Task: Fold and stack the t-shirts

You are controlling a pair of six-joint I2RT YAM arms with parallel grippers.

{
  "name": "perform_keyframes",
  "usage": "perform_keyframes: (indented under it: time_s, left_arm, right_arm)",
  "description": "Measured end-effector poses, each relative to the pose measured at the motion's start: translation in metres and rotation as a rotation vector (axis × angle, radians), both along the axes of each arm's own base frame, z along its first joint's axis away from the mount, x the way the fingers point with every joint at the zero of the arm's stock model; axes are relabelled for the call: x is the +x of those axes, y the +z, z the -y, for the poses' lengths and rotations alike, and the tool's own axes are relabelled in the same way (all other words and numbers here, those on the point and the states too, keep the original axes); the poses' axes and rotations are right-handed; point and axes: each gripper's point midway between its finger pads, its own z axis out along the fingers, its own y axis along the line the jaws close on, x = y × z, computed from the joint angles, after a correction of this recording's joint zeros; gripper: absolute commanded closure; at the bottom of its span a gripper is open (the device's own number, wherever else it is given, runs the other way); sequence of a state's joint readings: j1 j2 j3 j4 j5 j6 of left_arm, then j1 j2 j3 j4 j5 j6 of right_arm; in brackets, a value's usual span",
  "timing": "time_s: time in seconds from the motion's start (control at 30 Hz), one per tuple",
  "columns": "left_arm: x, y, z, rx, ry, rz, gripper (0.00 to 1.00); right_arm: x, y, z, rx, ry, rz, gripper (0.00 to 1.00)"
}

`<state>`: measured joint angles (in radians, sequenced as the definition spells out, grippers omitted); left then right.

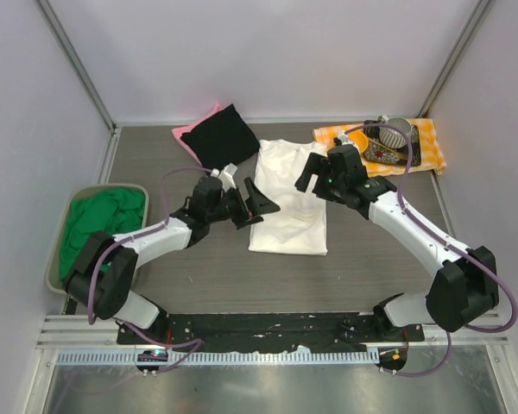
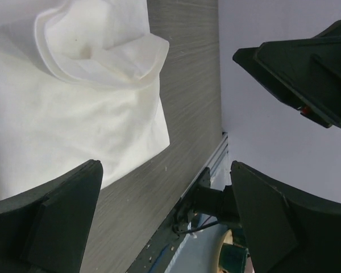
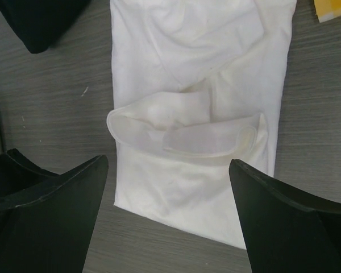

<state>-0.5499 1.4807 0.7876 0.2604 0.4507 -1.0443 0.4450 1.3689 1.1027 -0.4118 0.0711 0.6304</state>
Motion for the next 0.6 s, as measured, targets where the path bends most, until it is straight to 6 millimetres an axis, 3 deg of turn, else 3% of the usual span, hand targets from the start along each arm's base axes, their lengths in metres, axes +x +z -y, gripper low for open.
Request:
perform_keyframes:
  time_s: [0.23,0.43,0.6]
  left_arm:
    - [-0.009,-0.028,0.024,-0.149,-0.016,-0.011,0.00]
    - [-0.015,-0.030,0.049,-0.221,-0.070,0.031,0.00]
    - [-0.017,-0.051,0.052,-0.197,-0.073,-0.026,0.00]
  right_arm:
    - [-0.024,-0.028,0.015,-0.086,0.022,-0.092,0.06]
    - [-0.037,-0.036,0.023,-0.115,0.028,-0.108,0.07]
    - [-0.045,-0.042,0.030,-0.138,0.025,-0.123,0.07]
